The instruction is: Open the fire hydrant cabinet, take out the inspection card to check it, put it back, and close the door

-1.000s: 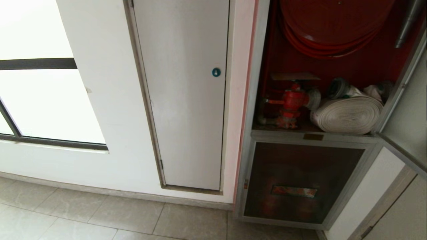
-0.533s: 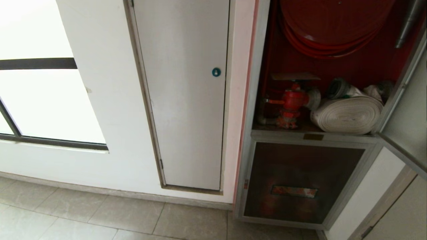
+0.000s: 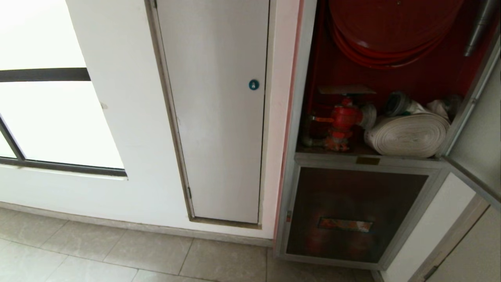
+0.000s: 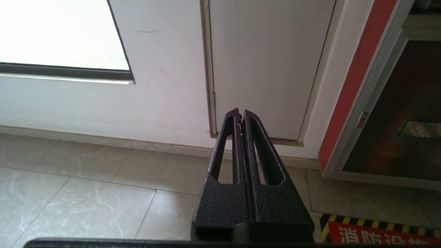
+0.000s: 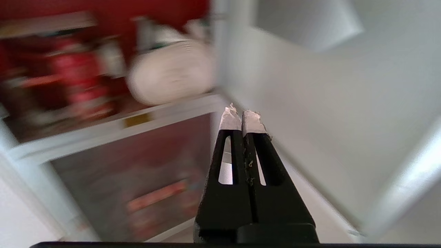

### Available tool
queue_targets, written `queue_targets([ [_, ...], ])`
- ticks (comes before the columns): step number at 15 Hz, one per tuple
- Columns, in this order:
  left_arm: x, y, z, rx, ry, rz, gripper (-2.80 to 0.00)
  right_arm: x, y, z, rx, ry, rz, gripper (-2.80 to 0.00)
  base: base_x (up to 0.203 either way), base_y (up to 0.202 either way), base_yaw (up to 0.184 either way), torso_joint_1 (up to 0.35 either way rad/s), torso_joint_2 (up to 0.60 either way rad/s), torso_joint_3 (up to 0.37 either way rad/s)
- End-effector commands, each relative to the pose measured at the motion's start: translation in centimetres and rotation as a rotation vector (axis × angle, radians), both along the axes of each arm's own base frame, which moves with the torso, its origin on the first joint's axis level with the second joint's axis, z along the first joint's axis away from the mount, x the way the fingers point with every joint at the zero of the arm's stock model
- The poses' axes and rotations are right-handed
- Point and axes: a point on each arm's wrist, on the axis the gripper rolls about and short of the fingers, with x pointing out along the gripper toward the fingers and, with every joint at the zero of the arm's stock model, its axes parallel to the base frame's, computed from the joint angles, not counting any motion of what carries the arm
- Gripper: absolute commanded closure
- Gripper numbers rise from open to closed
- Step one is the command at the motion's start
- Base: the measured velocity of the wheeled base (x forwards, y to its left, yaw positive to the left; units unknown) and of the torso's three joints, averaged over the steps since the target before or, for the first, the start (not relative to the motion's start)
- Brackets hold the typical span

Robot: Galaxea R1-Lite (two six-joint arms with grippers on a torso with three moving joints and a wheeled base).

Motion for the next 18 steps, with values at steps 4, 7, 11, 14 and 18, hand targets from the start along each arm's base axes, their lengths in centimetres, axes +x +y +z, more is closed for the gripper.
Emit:
queue_targets([
  [4,0.0,0.0,0.0,0.0,0.002,0.0,0.0,0.5,-3.2,0.4,0.009,0.019,-0.248,0.0,0.0,0.0,0.0,0.0,0.0,0.0],
  [7,0.0,0.0,0.0,0.0,0.003,0.0,0.0,-0.4,-4.5,1.4,-0.038,-0.059,-0.396,0.0,0.0,0.0,0.0,0.0,0.0,0.0],
  [11,0.0,0.0,0.0,0.0,0.003,0.0,0.0,-1.2,-5.4,2.1,-0.085,-0.056,-0.517,0.0,0.0,0.0,0.0,0.0,0.0,0.0],
  [14,0.0,0.0,0.0,0.0,0.001,0.0,0.0,-1.4,-5.8,3.6,-0.112,-0.095,-0.571,0.0,0.0,0.0,0.0,0.0,0.0,0.0],
  [18,0.0,0.0,0.0,0.0,0.003,0.0,0.0,-1.2,-7.0,3.6,-0.095,-0.072,-0.679,0.0,0.0,0.0,0.0,0.0,0.0,0.0],
])
